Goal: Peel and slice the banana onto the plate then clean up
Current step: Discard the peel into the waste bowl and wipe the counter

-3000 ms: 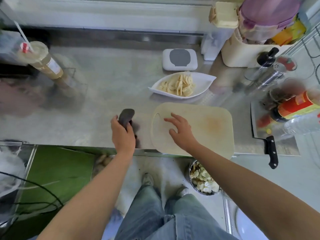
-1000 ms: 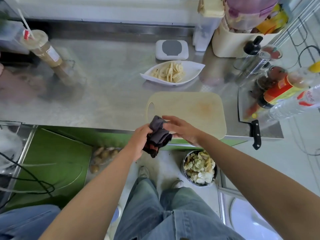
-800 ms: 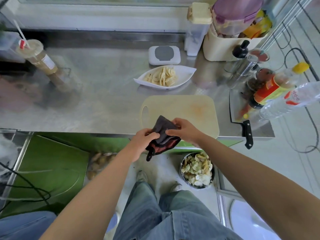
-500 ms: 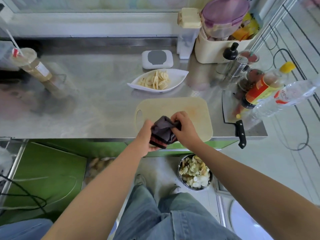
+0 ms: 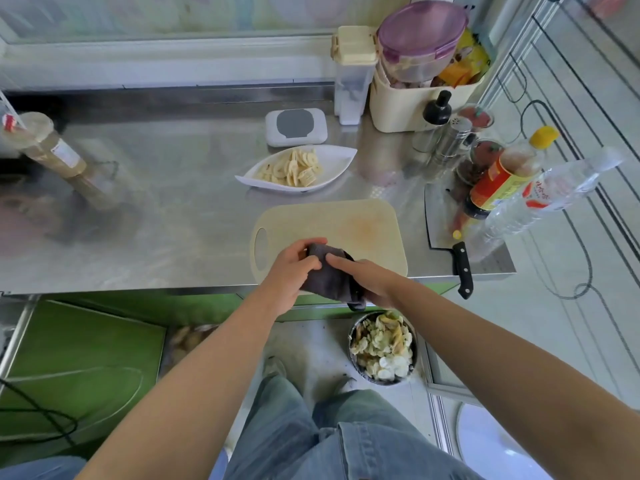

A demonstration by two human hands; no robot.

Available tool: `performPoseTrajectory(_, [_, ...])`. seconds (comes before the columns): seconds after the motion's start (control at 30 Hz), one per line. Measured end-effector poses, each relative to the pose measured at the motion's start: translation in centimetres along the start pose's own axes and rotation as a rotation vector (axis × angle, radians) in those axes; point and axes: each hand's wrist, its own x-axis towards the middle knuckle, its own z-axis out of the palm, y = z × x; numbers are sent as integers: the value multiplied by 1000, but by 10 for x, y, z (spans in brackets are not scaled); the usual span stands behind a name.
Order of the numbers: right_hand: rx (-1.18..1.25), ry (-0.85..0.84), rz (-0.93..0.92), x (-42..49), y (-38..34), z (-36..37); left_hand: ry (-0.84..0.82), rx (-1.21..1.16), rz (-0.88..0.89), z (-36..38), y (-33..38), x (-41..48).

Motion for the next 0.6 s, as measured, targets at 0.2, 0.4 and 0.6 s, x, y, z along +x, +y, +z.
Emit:
performPoseTrajectory(0.2, [137,157,-206,0,3,-11,60,-22,-256,4,-6,10])
performPoseTrajectory(0.4, [268,160,-264,-3,-5,-23,159,91,-91,6,-6,14])
performPoseTrajectory(0.6, [260,8,88,2,-11,-23,72,118,97,4,3,21])
